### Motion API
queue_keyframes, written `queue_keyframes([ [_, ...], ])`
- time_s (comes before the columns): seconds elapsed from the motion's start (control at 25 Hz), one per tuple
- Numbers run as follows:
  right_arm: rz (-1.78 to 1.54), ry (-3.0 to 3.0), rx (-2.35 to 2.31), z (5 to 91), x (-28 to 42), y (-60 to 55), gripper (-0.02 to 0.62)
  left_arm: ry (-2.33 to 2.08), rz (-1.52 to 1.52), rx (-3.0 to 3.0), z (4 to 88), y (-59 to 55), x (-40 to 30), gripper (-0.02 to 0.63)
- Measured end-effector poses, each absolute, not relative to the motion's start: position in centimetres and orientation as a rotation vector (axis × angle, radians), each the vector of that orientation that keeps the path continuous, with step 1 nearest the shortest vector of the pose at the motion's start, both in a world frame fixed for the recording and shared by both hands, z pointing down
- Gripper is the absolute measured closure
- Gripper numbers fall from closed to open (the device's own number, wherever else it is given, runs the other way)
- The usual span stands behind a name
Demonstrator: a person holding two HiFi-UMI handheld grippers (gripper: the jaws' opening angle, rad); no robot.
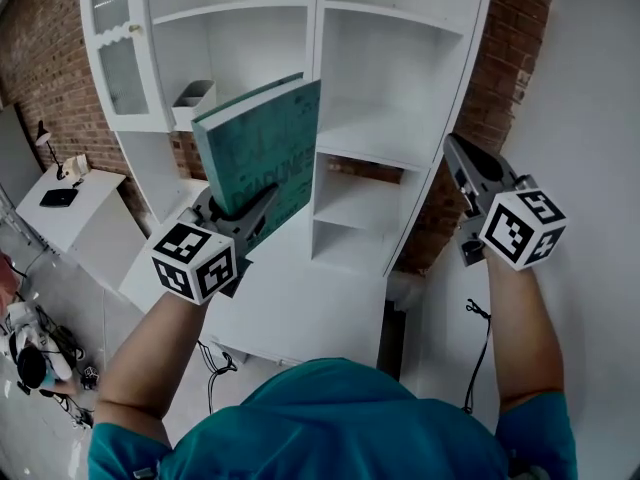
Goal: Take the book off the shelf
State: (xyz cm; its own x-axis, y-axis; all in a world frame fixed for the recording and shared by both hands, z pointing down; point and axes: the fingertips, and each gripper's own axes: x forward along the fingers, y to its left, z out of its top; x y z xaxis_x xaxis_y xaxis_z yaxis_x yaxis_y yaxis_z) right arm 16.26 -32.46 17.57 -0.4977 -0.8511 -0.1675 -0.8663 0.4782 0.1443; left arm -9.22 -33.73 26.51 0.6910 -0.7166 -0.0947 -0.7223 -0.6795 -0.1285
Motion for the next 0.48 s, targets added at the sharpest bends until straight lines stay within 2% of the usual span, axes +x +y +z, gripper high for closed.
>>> queue_keyframes([
  [0.48, 0.148, 2.721, -1.490, 26.5, 15.5, -33.9, 0.572, 1.186, -0.025, -2.859, 36.1, -34.7, -8.2, 0.443],
])
